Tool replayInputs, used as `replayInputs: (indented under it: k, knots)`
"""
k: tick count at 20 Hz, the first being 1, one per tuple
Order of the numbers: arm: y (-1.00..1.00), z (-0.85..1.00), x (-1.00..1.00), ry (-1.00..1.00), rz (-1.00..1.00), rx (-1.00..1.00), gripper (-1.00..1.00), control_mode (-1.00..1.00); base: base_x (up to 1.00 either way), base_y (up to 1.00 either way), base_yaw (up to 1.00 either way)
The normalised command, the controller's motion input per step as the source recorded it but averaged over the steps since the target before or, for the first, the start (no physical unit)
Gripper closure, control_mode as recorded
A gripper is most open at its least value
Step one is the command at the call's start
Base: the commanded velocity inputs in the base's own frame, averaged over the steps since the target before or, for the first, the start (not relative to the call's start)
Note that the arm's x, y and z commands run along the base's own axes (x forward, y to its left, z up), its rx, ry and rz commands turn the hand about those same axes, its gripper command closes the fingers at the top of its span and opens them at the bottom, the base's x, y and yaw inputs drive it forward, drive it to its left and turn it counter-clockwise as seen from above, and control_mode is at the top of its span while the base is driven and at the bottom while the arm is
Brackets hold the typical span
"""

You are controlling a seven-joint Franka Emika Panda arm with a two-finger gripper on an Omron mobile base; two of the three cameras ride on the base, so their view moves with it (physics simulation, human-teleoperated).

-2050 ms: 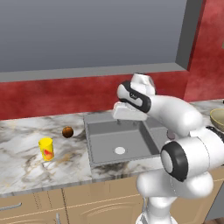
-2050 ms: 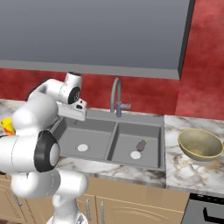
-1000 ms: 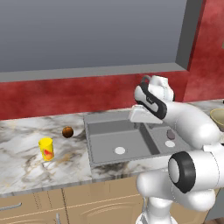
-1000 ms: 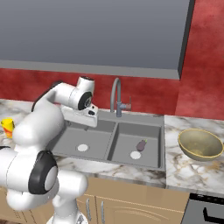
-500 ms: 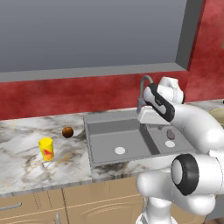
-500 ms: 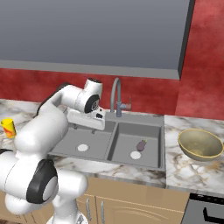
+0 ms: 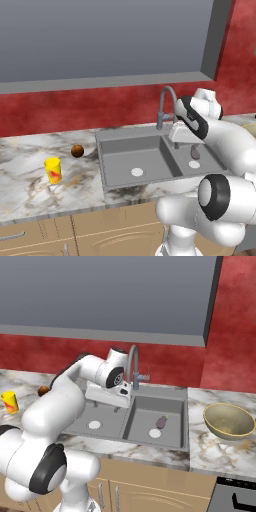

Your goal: Remove the eggplant and orange from the sink. Then move the bowl and cup from the counter to the sink for washing.

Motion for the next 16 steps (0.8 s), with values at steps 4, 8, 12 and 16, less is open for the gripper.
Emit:
replayInputs:
  k: [4, 8, 12, 16]
  knots:
    - [-0.39, -0.05, -0.10, 0.00, 0.00, 0.00, -1.00, -1.00, 0.00, 0.00, 0.00]
    - [-0.39, -0.05, -0.09, 0.00, 0.00, 0.00, -1.00, -1.00, 0.00, 0.00, 0.00]
    - [-0.37, -0.06, -0.09, 0.00, 0.00, 0.00, -1.00, -1.00, 0.00, 0.00, 0.00]
    - [-0.37, -0.07, -0.04, 0.00, 0.00, -0.02, -1.00, -1.00, 0.00, 0.00, 0.00]
